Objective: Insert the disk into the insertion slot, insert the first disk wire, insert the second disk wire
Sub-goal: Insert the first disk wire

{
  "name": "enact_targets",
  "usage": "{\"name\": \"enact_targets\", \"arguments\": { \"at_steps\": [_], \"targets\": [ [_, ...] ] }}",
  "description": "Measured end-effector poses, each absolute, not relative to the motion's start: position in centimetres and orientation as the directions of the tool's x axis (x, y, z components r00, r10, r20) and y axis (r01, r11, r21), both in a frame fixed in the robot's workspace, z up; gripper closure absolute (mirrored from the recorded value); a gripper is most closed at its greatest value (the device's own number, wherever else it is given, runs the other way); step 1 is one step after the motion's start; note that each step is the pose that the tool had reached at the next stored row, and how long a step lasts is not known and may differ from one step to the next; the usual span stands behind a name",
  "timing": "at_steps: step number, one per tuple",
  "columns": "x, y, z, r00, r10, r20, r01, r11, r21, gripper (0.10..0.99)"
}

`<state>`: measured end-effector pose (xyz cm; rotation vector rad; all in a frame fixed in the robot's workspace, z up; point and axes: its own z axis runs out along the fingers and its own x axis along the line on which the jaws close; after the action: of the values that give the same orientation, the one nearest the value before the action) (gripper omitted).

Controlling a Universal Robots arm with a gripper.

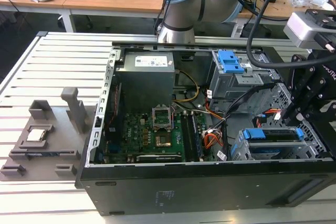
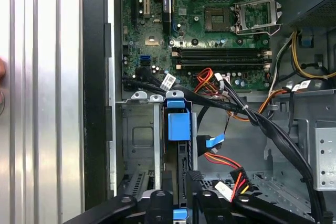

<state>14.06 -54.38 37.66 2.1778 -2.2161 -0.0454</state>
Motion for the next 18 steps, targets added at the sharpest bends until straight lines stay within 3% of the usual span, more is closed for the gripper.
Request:
{"name": "enact_targets", "arguments": {
  "at_steps": [3, 5, 14, 18],
  "targets": [
    [14.07, -54.38, 37.64, -0.017, -1.000, 0.004, -0.999, 0.018, 0.045, 0.725],
    [14.06, -54.33, 37.62, -0.014, -1.000, 0.003, -0.999, 0.014, 0.045, 0.725],
    [14.07, -54.29, 37.64, 0.225, -0.974, 0.004, -0.973, -0.225, 0.045, 0.725],
    [14.07, -54.29, 37.64, 0.230, -0.973, 0.004, -0.972, -0.230, 0.045, 0.725]
  ]
}}
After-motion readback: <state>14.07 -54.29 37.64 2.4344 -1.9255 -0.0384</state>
